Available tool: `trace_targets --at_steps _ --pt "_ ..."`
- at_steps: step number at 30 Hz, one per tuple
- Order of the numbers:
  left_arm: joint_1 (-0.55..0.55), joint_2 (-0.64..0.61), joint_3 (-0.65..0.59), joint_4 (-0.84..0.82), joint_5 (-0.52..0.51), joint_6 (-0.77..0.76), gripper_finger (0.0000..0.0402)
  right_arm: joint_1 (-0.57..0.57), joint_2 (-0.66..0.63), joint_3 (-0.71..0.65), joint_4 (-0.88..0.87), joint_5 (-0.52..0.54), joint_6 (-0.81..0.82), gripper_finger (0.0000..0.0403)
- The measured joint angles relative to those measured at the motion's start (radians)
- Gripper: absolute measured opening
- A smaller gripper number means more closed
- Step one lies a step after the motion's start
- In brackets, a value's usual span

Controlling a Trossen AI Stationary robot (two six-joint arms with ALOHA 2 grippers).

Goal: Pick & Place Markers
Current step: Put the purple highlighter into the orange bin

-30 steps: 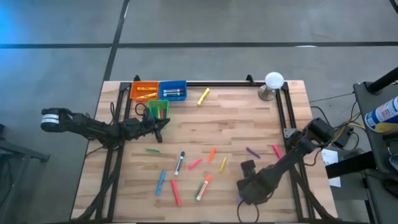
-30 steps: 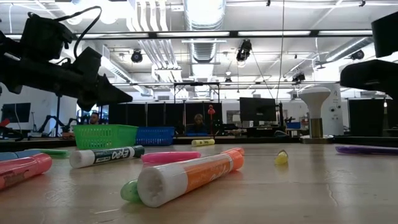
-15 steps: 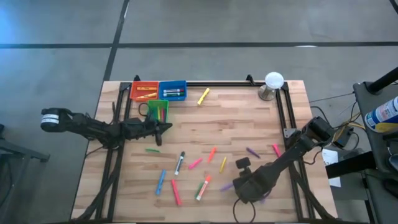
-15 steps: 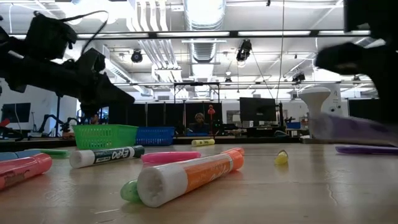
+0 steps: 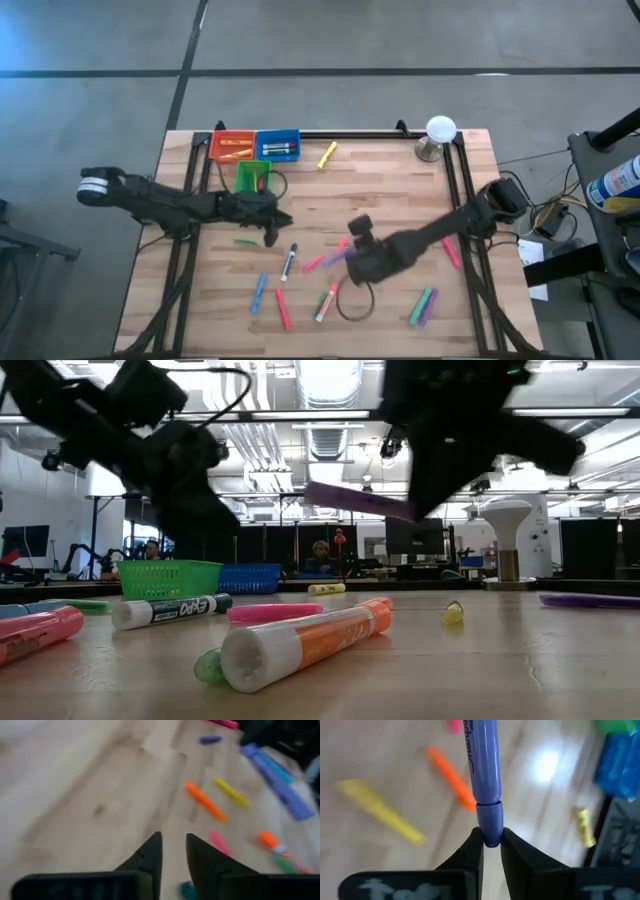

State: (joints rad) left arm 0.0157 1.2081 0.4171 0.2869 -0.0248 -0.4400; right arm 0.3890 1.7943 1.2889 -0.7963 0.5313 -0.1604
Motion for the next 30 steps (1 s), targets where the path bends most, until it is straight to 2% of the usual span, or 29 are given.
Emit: trace_targets --at_steps 4,9,18,24,30 --pt "-0.024 0.089 0.114 -0.047 0.059 -0.037 0.0115 -0.058 0.002 0.029 0.053 0.004 -0.163 0.0047" --pt "-0.03 0.165 0.256 -0.104 0.145 -0.054 0.0128 -0.093 0.023 0.064 0.049 0.074 -0.281 0.0047" --pt "-0.032 0.263 0.4 -0.17 0.19 -0.086 0.0128 -0.103 0.042 0.095 0.054 0.105 -0.33 0.0047" --pt "-0.038 0.33 0.442 -0.183 0.234 -0.096 0.0128 -0.101 0.043 0.123 0.048 0.128 -0.341 0.0047" --pt "-0.039 0.33 0.458 -0.182 0.247 -0.093 0.0128 -0.102 0.043 0.14 0.05 0.132 -0.348 0.0047"
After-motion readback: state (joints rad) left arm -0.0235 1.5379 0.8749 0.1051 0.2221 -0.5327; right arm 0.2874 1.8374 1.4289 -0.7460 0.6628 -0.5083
